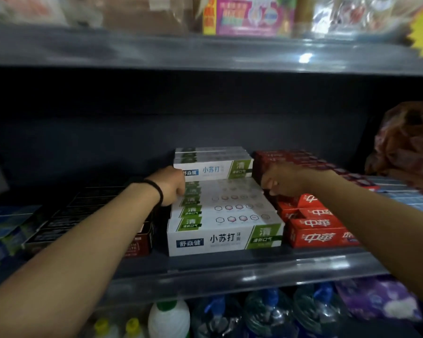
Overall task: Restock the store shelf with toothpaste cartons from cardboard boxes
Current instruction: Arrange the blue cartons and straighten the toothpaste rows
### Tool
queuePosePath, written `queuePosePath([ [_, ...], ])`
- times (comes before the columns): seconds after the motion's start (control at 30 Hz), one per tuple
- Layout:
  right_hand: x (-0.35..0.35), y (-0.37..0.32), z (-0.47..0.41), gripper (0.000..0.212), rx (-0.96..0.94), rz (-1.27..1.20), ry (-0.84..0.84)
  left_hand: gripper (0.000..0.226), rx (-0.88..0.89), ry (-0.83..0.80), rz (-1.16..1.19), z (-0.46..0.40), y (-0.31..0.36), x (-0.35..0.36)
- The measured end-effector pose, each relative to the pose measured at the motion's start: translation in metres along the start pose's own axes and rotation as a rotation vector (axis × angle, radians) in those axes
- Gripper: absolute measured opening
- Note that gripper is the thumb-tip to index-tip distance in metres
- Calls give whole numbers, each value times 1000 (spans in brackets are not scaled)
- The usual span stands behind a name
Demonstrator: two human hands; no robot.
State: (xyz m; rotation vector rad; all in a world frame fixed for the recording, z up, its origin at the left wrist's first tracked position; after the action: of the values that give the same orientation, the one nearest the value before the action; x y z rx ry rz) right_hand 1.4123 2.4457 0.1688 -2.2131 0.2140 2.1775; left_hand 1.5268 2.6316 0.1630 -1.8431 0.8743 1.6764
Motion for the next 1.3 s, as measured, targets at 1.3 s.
queuePosePath([
  [1.3,12,-13,42,31,-34,-152,62,11,47,-1,-64,43,26,4],
])
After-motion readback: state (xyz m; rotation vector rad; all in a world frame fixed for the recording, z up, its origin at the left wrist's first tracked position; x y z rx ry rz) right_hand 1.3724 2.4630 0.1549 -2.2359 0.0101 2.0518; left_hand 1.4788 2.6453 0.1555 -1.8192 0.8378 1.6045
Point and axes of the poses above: each hand's wrist, its own z-axis away from the middle knuckle, its own x-axis out of the palm, y = z × x, the point moved 10 cm from there along -z, towards the middle knuckle, and after that the axes turned 3 degrees about y, right-handed, at the moved point
